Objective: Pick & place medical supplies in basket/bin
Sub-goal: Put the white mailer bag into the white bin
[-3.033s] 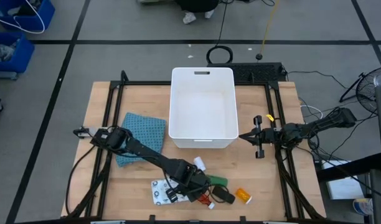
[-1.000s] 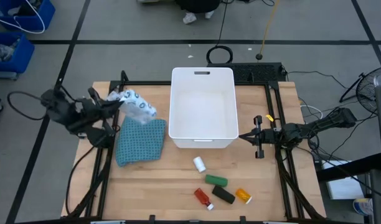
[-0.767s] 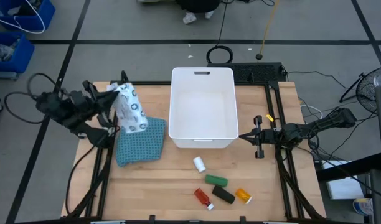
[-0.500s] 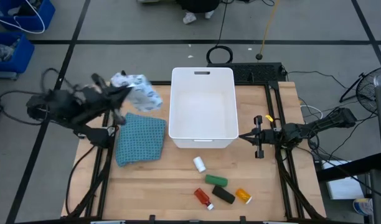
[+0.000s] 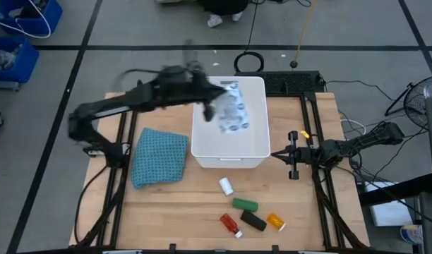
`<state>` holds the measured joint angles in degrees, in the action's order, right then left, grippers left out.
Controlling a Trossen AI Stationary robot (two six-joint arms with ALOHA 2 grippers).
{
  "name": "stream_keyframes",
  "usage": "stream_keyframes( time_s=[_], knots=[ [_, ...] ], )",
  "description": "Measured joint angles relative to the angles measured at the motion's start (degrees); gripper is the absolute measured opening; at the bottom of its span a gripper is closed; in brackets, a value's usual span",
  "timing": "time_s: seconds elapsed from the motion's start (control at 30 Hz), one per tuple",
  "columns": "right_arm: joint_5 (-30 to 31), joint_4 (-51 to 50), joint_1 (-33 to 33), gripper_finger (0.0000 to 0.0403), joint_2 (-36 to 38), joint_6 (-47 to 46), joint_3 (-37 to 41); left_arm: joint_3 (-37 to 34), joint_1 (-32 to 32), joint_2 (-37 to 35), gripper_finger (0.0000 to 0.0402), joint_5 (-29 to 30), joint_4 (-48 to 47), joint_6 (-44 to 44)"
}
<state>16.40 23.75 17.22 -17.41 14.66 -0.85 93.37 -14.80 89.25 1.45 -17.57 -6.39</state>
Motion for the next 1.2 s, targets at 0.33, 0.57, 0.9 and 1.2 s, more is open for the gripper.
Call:
stream_keyframes(
  time_s=[0.33,0.57,0.9,1.2],
  knots=[
    [0.0,-0.07,0.0,0.0,0.0,0.0,-0.01,3.07,-3.57,16.34,0.0,-4.52,-7.82,2.27],
    [0.09,-0.08,0.01,0.0,-0.02,0.52,0.0,3.07,-2.58,23.58,0.0,-4.84,-10.31,2.67],
    [0.13,-0.37,0.01,0.0,-0.02,1.18,-0.01,3.07,-4.07,28.53,0.0015,-2.42,-12.03,3.95],
    [0.2,-0.49,-0.01,0.0,-0.02,1.49,-0.02,3.07,-3.33,24.53,0.0138,-3.91,-11.16,0.19]
  ],
)
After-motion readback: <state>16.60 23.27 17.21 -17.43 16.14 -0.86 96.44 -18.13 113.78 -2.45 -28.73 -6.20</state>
